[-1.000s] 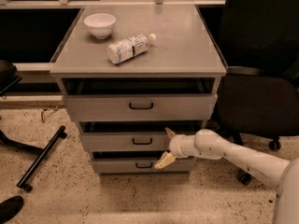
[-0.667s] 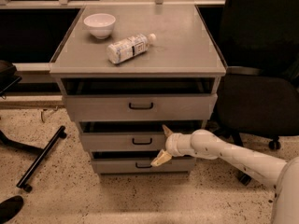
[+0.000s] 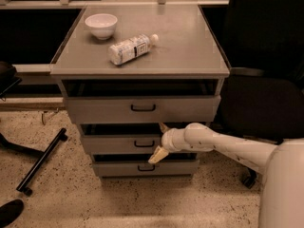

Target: Open middle drawer

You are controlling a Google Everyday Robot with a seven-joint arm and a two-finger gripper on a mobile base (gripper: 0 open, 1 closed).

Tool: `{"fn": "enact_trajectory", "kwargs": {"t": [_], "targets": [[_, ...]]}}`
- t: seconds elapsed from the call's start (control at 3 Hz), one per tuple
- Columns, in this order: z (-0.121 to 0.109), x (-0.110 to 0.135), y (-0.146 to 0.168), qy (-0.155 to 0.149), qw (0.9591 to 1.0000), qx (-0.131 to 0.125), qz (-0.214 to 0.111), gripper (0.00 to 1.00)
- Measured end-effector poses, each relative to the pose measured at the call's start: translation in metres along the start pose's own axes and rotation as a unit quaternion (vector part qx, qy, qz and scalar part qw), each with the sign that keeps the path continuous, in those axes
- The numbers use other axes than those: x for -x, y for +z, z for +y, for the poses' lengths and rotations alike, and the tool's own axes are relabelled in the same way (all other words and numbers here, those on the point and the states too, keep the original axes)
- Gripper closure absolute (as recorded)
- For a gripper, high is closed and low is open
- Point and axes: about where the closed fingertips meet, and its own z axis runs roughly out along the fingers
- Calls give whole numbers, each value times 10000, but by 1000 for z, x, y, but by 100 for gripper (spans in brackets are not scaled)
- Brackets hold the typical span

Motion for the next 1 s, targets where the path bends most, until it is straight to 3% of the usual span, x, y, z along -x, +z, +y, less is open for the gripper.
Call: {"fn": "enact_trajectory", "kwargs": {"t": [0.67, 1.0], "targets": [[-12, -19, 17, 393, 9977, 254, 497, 0], [-10, -36, 28, 684, 9917, 624, 890, 0]]}}
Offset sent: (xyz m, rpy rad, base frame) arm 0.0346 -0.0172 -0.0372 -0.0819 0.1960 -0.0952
